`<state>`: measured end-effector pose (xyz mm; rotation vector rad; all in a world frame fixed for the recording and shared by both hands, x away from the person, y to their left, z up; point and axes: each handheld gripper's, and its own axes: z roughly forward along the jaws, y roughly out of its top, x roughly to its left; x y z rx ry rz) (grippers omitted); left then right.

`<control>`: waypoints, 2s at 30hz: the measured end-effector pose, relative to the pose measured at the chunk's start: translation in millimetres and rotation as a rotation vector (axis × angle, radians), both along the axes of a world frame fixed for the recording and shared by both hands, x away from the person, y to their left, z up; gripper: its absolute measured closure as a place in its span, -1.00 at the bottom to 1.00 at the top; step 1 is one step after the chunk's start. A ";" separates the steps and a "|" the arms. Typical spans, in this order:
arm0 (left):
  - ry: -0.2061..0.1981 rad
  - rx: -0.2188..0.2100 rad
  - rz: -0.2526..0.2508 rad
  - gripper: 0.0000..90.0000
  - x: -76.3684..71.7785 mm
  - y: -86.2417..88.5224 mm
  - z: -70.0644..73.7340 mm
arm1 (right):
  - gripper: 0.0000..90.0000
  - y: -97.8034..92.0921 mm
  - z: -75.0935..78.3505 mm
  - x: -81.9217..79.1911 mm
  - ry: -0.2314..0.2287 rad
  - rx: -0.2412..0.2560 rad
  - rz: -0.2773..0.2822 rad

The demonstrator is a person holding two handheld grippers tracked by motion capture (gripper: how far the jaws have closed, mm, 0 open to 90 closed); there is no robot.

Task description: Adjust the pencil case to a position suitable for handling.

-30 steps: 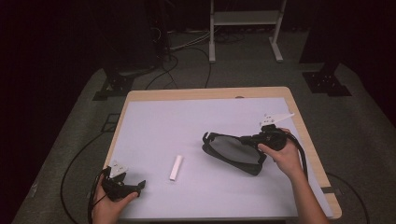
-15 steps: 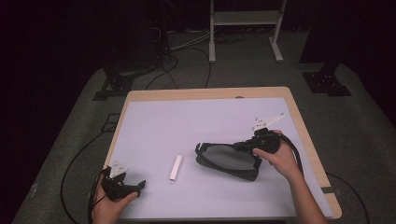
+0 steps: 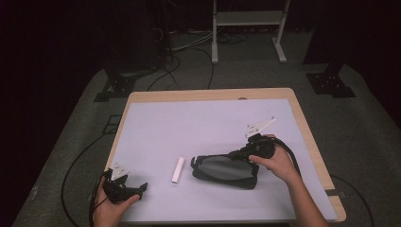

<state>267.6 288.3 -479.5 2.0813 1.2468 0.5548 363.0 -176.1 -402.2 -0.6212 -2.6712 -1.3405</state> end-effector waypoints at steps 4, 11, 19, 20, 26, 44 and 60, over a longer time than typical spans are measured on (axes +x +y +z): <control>0.001 0.002 -0.001 -1.00 0.0 0.1 0.1 | 0.97 4.4 -1.7 -0.6 0.012 0.003 0.041; 0.001 0.002 -0.001 -1.00 0.0 0.1 0.1 | 0.97 13.8 -4.6 -2.7 0.026 -0.006 0.096; 0.002 0.002 -0.001 -1.00 0.0 0.2 0.1 | 0.96 19.6 -7.3 -2.4 0.030 -0.012 0.109; 0.001 0.002 -0.001 -1.00 0.0 0.2 0.1 | 0.96 20.2 -7.5 -2.4 0.028 -0.013 0.107; 0.001 0.002 -0.002 -1.00 0.0 0.2 0.1 | 0.83 22.6 -8.7 -2.2 -0.002 -0.024 0.091; 0.000 0.000 0.000 -1.00 0.0 0.0 0.0 | 0.21 19.7 -2.7 -11.0 -0.074 -0.060 0.053; 0.001 0.003 -0.002 -1.00 0.0 0.2 0.1 | -0.36 -10.2 5.4 -10.7 -0.133 -0.038 -0.109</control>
